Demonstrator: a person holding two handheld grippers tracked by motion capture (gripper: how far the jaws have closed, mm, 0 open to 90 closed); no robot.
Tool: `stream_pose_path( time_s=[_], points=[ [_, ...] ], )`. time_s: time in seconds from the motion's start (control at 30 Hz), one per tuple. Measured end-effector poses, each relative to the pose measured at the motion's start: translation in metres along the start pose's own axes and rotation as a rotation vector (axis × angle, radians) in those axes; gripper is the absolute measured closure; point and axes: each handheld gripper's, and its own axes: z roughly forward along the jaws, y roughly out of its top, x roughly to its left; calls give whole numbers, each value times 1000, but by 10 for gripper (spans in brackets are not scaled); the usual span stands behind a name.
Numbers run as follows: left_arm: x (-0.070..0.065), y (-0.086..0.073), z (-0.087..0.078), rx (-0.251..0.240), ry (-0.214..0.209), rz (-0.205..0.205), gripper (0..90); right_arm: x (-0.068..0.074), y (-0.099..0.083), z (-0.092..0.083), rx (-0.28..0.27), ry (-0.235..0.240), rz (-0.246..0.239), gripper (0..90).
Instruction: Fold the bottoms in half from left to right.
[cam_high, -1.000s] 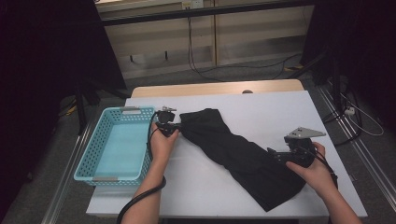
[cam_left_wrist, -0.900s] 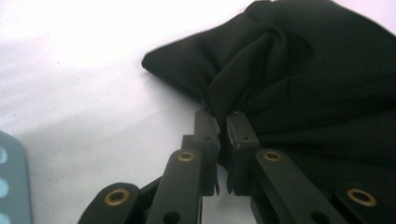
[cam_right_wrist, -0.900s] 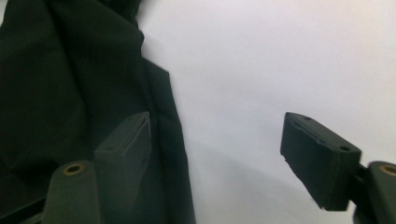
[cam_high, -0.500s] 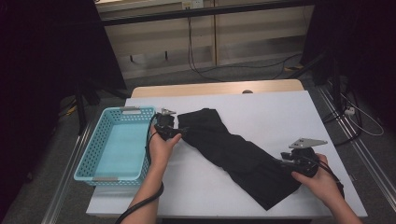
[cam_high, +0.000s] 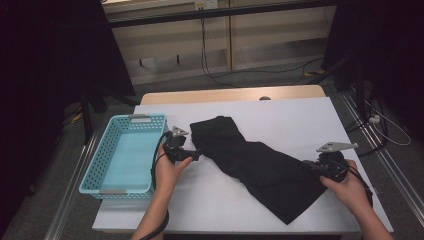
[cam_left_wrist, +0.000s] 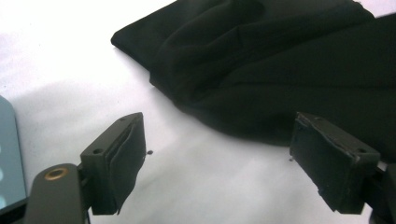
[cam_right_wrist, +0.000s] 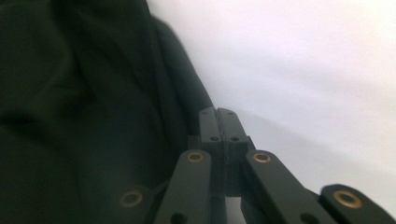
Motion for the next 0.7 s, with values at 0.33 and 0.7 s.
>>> stream_pose_path(
  time_s=[0.33,0.7],
  points=[
    [-9,0,0,3,-30,41,176,-17,7,9,-15,-109,-4,746],
    [-10,6,-6,-18,-49,45,165,15,-6,-28,-66,-57,-34,688]
  ],
)
